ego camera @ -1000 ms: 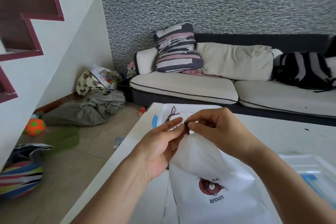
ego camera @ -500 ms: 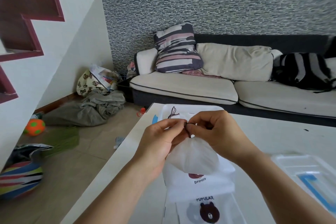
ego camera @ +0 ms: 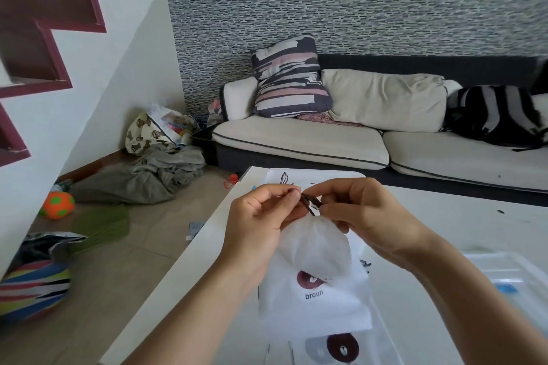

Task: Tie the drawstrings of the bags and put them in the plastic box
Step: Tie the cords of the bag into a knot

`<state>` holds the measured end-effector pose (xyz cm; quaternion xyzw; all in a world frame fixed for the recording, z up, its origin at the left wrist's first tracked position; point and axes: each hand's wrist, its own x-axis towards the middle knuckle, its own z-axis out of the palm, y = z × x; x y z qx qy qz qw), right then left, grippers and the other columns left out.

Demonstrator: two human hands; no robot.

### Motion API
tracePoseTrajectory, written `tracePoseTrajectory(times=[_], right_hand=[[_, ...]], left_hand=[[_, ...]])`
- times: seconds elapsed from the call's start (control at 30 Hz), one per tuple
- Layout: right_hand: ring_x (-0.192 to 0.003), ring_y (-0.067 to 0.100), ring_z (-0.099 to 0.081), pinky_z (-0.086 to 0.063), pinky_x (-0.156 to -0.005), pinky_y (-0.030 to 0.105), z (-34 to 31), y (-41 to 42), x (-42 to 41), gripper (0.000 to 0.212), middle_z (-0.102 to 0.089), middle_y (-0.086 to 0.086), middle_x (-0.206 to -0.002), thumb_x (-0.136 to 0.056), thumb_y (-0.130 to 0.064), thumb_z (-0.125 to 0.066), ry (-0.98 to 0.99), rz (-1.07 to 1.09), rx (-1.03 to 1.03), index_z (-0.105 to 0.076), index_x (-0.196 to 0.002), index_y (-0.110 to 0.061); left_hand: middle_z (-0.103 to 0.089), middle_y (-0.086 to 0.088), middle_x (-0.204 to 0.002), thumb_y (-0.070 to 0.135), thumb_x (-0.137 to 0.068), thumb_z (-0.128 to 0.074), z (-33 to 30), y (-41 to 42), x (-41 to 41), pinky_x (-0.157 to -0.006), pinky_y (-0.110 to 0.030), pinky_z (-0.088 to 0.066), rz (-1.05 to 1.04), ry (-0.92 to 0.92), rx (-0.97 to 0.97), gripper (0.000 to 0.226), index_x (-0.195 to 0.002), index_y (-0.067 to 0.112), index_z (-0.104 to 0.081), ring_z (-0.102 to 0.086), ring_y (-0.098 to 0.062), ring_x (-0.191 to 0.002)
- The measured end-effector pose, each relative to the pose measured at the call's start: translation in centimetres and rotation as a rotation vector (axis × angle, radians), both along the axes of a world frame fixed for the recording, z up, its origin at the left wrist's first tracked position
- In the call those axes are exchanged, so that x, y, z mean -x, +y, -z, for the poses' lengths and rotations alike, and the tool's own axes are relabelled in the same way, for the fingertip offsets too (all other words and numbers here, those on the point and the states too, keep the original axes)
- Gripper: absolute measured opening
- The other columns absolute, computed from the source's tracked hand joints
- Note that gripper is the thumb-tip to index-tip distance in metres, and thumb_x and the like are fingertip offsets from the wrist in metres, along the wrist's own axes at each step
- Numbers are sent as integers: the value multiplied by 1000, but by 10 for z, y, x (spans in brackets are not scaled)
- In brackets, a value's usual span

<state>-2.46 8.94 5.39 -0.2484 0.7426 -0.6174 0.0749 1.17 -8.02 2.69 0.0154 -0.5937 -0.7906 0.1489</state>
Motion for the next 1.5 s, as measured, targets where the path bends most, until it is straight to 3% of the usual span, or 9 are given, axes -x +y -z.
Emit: tracePoseTrajectory(times=[0.2, 0.53, 0.67, 0.83, 0.97, 1.1, 1.27, 1.43, 1.5], right_hand=[[-60, 18, -41, -36, -57, 24, -2, -2, -2, 23, -51, 13, -68, -90, 7, -63, 28, 82, -43, -78, -99, -8], [-53, 11, -30, -32, -50, 15, -4, 1, 0, 29, -33, 4, -62, -89, 14, -50, -277, 100, 354, -76, -99, 4], [-50, 11, -28, -25, -53, 21, -2, -4, -1, 32, -32, 3, -59, -88, 17, -50, -223, 130, 302, -76, -98, 3], [-50, 9, -31, -31, -49, 16, -1, -4, 0, 31, -39, 0, -55, -89, 16, -53, -186, 115, 294, -76, -100, -1], [-62, 12, -46, -41, -58, 18, 4, -1, 0, 39, -56, 2, -80, -88, 17, -55, -169, 57, 357, -75, -108, -11], [-67, 18, -48, -44, -62, 23, 7, 2, 4, 43, -66, 3, -100, -88, 14, -61, -67, 157, 277, -72, -114, -18], [-75, 16, -66, -52, -69, 27, 4, 5, 3, 27, -72, 3, -93, -88, 8, -65, -11, 225, 204, -74, -105, -12], [-82, 19, -65, -51, -76, 31, 3, 4, 1, 13, -76, 13, -99, -87, -3, -73, -40, 202, 100, -74, -97, -10], [-77, 17, -63, -48, -70, 27, 4, 0, -3, 17, -77, 8, -100, -85, -9, -77, -52, 159, 16, -74, -101, -15]], left_hand=[[-77, -12, -85, 8, -92, -68, 5, -3, 2, -83, -33, -56, -10, 42, 77, 8, -87, 13, -72, -75, -21, -84], [-78, -6, -92, 9, -99, -59, 6, -3, 4, -87, -36, -56, -39, 89, 154, 10, -96, 8, -69, -75, -19, -89], [-78, -3, -89, 15, -99, -60, 9, -2, 7, -89, -41, -57, -137, 66, 124, 10, -95, 13, -69, -75, -19, -87], [-78, -3, -86, 18, -99, -61, 12, 6, 8, -82, -39, -57, -255, 43, 62, 10, -93, 17, -69, -75, -20, -84], [-77, -7, -92, 19, -98, -64, 12, 4, 5, -88, -41, -57, -188, 87, 56, 7, -95, 16, -70, -74, -24, -91], [-77, -6, -88, 12, -98, -61, 9, 8, 0, -74, -23, -56, -133, 104, -30, 6, -96, 9, -67, -75, -18, -82], [-77, -10, -90, 9, -99, -58, 4, 5, 3, -71, -20, -56, -150, 110, -124, 8, -94, 9, -66, -75, -20, -83], [-77, -9, -89, 8, -100, -56, 2, 3, 4, -71, -23, -56, -131, 105, -192, 9, -94, 9, -63, -75, -19, -81], [-76, -12, -89, 7, -101, -54, 2, 3, 4, -72, -26, -57, -122, 108, -205, 10, -94, 8, -62, -73, -21, -79]])
